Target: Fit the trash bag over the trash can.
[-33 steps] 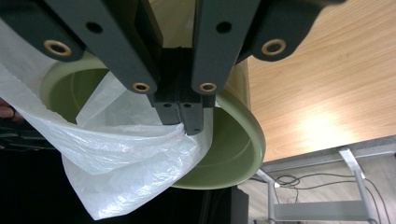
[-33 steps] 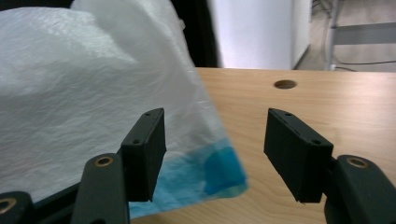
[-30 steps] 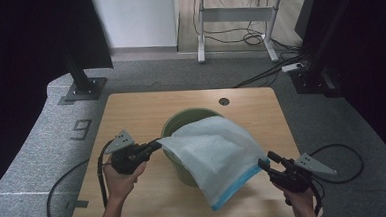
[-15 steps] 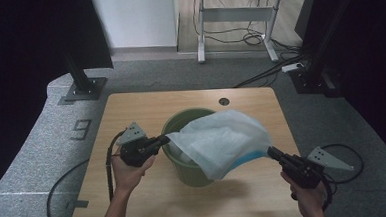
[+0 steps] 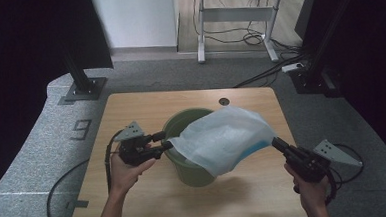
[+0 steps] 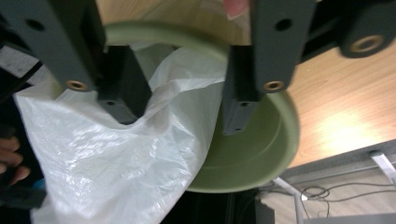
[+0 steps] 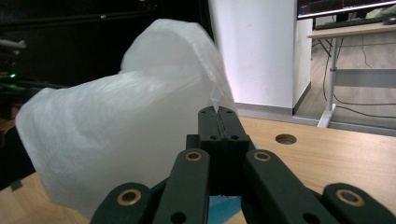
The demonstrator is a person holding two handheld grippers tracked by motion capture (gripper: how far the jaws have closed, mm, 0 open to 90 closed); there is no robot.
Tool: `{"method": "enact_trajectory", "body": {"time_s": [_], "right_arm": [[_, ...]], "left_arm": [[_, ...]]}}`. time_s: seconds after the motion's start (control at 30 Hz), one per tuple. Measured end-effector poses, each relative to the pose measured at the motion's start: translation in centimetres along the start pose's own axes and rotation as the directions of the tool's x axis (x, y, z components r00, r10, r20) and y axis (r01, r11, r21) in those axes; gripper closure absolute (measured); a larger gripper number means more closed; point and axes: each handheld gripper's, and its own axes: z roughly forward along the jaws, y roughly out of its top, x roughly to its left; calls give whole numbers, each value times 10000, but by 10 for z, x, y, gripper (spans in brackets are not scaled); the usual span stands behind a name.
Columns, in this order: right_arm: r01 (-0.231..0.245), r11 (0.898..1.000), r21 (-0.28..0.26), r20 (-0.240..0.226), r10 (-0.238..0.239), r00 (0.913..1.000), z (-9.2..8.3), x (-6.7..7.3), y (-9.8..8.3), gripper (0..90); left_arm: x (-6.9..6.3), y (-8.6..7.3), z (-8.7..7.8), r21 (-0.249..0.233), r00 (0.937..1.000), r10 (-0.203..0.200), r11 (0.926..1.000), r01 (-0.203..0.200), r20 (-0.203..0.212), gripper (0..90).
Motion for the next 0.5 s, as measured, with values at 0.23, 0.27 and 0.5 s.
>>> {"method": "enact_trajectory", "body": {"time_s": [0.23, 0.27, 0.5], "right_arm": [[-128, 9999, -31, 222, 128, 9997, -2, -5, 4, 885], [-148, 9999, -52, 237, 149, 9996, -2, -6, 4, 885], [-153, 9999, 47, 14, 153, 9999, 4, 1, 1, 885]], "left_arm": [[3, -5, -22, -149, 9999, -78, 9999, 77, -122, 434], [3, -5, -24, -189, 9999, -76, 9998, 74, -108, 432], [-13, 1, -23, -282, 9997, 232, 9993, -232, 10, 428]]}}
